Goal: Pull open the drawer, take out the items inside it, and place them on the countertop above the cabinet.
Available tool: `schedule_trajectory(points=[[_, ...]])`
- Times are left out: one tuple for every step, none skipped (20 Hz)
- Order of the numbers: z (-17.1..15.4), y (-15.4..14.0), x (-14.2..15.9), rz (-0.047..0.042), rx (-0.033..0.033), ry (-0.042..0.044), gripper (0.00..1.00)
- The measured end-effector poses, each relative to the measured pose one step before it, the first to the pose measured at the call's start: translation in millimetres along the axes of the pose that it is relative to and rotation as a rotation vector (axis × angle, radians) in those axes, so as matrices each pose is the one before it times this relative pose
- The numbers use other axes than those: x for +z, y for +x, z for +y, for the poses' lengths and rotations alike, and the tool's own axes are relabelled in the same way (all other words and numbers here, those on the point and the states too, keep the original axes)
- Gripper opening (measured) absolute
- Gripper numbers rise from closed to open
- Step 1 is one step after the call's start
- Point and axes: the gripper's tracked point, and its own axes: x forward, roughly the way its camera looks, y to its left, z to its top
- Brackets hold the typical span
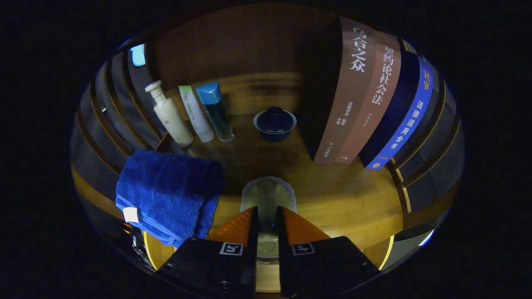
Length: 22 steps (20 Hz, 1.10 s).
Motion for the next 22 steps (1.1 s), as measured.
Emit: schedule_trajectory(points=[[-0.24, 1.23, -0.29, -0.00348, 0.0044, 0.00213, 0.31], [-1.72, -1.16, 0.02, -0.00102, -0.00528, -0.00177, 0.44], [0.13, -1.64, -0.59, -0.00157, -0.00056, -0.00123, 0.54], [0.81, -1.37, 0.55, -0.00719, 0.00282, -0.00442, 0.64], [1.14, -2.68, -1.0, -0.00789, -0.00001, -0.0084, 0.71], [0.98, -2.46, -0.59, -0.00517, 0.00103, -0.00769, 0.79], [0.6, -3.49, -1.85, -0.00508, -0.00069, -0.00512, 0.86], [0.32, -4.79, -0.35, -0.01557, -0.00338, 0.00392, 0.93], [1.05, -5.55, 1.63, -0.02599, -0.00092, 0.01101, 1.0], [3.79, -6.71, 2.15, -0.03349, 0.01206, 0.01031, 1.0], [1.53, -9.53, 1.54, -0.03177, 0.01006, -0.00006, 1.0], [0.38, -9.97, 1.18, -0.03181, -0.00572, -0.01064, 1.0], [0.1, -10.51, -0.57, -0.03097, -0.00655, -0.00857, 1.0], [-0.82, -11.06, -0.74, -0.03395, -0.01064, -0.00135, 1.0], [-1.07, -11.02, -0.67, -0.03101, -0.00413, 0.00751, 1.0], [0.89, -12.67, -1.41, -0.03181, 0.00482, 0.01128, 1.0], [0.55, -12.65, -1.53, -0.02893, 0.00458, 0.00477, 1.0], [-0.24, -12.98, -2.46, -0.02622, 0.00274, 0.00164, 1.0], [-0.1, -12.66, -2.91, -0.02516, 0.00184, -0.00443, 1.0], [-0.73, -12.26, -3.74, -0.02362, -0.00218, -0.00369, 1.0], [-0.74, -14.22, -5.51, -0.02875, -0.00226, -0.00311, 1.0], [-1.09, -12.78, -6.02, -0.02435, -0.00172, -0.00336, 1.0]])
